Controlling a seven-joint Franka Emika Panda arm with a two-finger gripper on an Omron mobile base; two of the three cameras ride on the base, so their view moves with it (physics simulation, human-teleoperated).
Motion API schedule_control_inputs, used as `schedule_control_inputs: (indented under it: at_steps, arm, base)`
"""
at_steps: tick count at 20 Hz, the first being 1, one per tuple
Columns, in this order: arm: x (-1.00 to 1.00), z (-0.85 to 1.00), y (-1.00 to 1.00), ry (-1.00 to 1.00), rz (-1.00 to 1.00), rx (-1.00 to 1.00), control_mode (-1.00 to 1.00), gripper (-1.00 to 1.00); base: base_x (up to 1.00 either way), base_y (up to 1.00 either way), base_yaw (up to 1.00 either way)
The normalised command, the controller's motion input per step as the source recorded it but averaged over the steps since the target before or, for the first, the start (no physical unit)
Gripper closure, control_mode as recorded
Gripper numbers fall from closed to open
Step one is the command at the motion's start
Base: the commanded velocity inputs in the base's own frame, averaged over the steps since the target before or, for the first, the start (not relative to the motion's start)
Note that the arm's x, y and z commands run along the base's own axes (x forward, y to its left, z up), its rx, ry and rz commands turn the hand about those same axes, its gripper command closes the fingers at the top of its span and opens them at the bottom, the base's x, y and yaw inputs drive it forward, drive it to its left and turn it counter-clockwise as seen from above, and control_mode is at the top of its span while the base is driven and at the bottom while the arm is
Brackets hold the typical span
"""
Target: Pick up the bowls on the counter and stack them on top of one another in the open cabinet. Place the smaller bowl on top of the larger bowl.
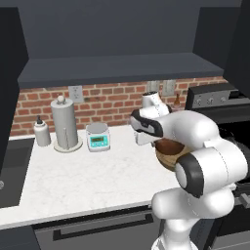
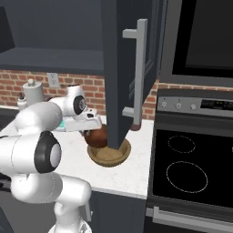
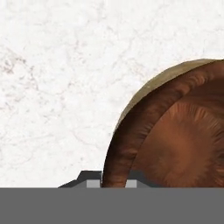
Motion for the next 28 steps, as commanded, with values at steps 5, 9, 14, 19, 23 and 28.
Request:
schedule_control_inputs:
  at_steps: [5,9,14,19,23,28]
  arm:
    - [0.03,-0.42,-0.66,0.0,0.0,-0.09,-1.0,1.0]
    - [0.0,-0.62,-0.42,0.0,0.0,-0.07,-1.0,1.0]
    - [0.0,-0.22,-0.05,-0.01,0.0,0.0,-1.0,-1.0]
    - [0.0,0.48,0.0,-0.05,-0.03,0.08,-1.0,-1.0]
    - [-0.13,0.8,0.0,-0.02,-0.05,0.11,-1.0,-1.0]
    - [-0.27,0.04,0.15,-0.01,0.0,0.02,-1.0,-1.0]
  base:
    - [0.0,0.0,0.0]
    - [0.0,0.0,0.0]
    - [0.0,0.0,0.0]
    - [0.0,0.0,0.0]
    - [0.0,0.0,0.0]
    - [0.0,0.0,0.0]
